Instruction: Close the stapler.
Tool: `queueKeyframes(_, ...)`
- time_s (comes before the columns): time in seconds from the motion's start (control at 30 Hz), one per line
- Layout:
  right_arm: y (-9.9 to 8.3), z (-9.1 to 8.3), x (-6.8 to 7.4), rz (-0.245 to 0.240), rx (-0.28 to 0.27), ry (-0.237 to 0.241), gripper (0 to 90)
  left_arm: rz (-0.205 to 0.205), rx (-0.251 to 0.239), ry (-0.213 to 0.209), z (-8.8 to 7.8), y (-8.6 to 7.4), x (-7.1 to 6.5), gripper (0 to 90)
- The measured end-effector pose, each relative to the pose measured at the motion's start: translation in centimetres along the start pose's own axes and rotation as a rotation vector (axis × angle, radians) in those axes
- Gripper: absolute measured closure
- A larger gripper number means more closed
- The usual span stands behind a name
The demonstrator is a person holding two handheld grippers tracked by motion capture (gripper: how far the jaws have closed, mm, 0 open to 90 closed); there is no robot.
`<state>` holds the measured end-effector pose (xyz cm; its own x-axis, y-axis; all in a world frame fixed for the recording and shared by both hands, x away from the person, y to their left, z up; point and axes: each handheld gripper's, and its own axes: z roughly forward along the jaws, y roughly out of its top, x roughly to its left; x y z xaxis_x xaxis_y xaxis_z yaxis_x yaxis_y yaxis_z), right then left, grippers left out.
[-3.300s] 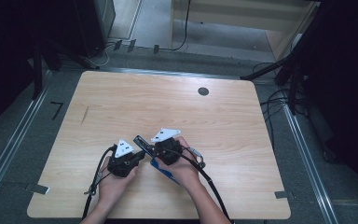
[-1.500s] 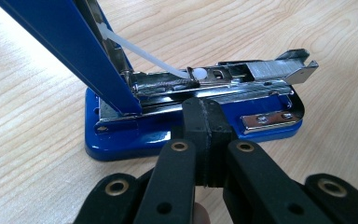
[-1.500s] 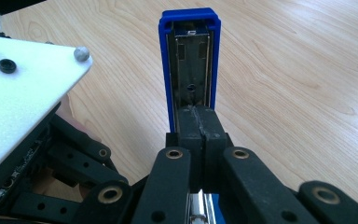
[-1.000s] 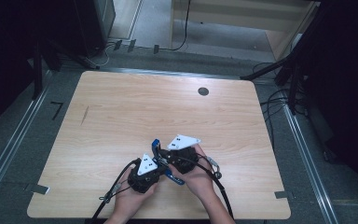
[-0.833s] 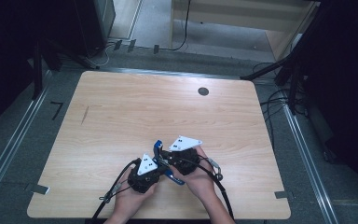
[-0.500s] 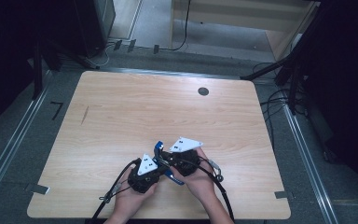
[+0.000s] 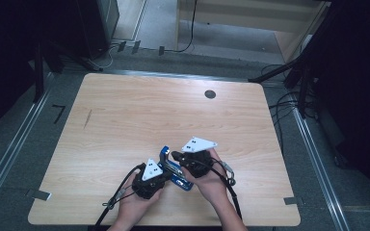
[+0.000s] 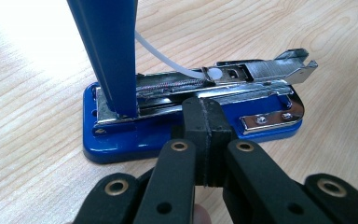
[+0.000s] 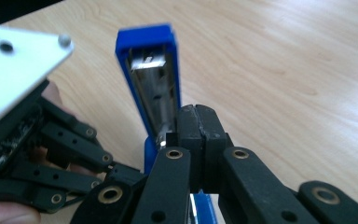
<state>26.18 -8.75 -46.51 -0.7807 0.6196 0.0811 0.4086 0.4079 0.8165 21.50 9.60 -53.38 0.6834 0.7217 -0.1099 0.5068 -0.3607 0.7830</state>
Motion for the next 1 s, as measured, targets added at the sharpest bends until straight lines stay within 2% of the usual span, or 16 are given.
queueKeyframes(0.23, 1.9, -0.4, 0.0, -0.017, -0.008, -0.013, 90.0, 0.002, -0.001, 0.003, 0.0, 0.0, 0.0, 90.0)
queueKeyframes(0.57, 4.3, -0.1, 0.5, -0.035, -0.03, -0.016, 90.0, 0.003, -0.004, 0.004, 0.0, 0.0, 0.0, 90.0)
queueKeyframes(1.0, 5.5, 0.0, 1.6, -0.067, -0.042, -0.003, 90.0, 0.005, 0.0, 0.003, 0.0, 0.0, 0.0, 90.0)
